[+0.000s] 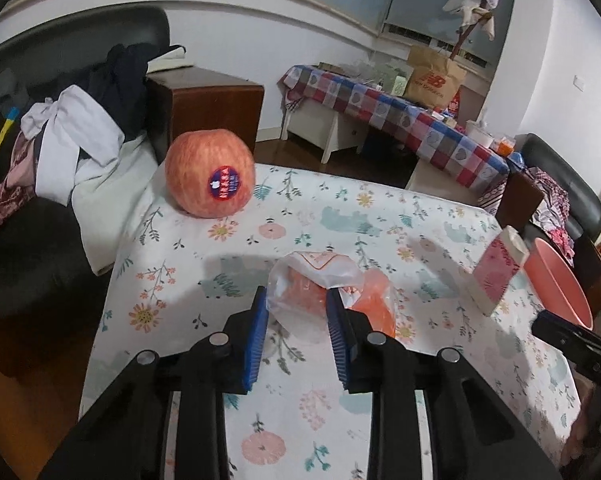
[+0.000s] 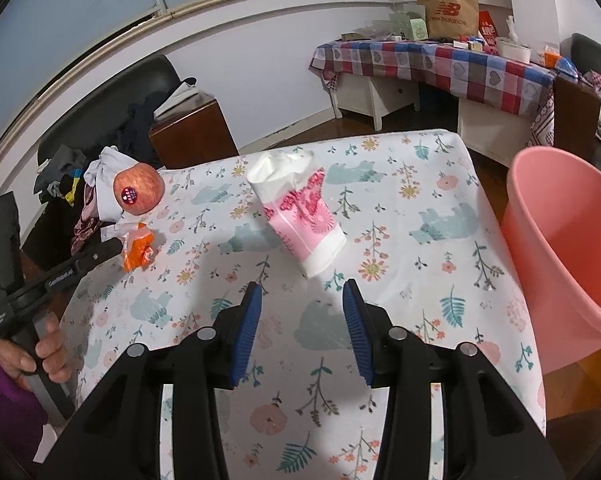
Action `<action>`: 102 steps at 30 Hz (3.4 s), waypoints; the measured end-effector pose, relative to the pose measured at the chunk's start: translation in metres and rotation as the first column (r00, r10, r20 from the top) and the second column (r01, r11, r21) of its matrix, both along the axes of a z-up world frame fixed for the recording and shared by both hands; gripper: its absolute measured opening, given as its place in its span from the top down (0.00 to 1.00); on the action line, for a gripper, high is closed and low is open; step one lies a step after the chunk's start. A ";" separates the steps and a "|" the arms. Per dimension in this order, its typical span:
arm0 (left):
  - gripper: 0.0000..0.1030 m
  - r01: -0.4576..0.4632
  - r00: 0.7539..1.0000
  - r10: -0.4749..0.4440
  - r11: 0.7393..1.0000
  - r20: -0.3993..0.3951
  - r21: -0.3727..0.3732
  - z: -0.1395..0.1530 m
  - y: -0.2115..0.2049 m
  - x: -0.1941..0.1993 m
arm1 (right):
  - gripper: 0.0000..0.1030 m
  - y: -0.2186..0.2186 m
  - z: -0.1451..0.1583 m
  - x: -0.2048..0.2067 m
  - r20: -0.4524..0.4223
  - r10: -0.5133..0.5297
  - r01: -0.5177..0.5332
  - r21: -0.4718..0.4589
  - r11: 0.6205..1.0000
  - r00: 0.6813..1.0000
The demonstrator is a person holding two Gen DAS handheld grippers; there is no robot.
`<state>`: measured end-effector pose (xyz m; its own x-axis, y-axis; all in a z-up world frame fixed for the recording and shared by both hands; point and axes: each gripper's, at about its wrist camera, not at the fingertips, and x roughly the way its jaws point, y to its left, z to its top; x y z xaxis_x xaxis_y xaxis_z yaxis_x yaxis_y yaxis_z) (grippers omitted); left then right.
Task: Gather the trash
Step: 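Grasp the orange plastic wrapper with the left tool while the right grasps the pink paper cup, then carry the wrapper and paper cup with both tools over the pink bucket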
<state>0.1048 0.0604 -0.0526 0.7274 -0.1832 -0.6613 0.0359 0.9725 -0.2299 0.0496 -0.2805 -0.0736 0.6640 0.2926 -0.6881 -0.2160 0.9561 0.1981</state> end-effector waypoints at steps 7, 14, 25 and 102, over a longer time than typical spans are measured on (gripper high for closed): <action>0.73 0.025 1.000 -0.025 1.000 0.018 -0.005 0.007 -0.010 -0.020 | 0.58 0.016 -0.001 0.017 0.013 0.002 -0.001 -0.034 0.999 1.000; 0.73 0.030 0.999 -0.030 0.999 0.020 -0.017 0.012 -0.013 -0.029 | 0.58 0.026 -0.008 0.042 0.002 -0.026 0.026 -0.069 0.997 1.000; 0.73 0.057 0.998 -0.057 0.998 0.012 -0.017 0.017 -0.025 -0.033 | 0.72 0.019 -0.025 0.061 -0.055 -0.068 0.064 -0.077 0.995 0.996; 0.72 0.362 0.919 -0.381 0.917 0.102 0.167 0.064 -0.351 -0.004 | 0.83 -0.209 0.029 -0.038 0.131 -0.348 0.350 0.007 0.937 0.928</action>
<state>0.1012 -0.2911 0.0112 0.7057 -0.3684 -0.6052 0.4213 0.9050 -0.0598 0.0118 -0.4891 -0.0449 0.8051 0.0157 -0.5930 0.1094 0.9786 0.1745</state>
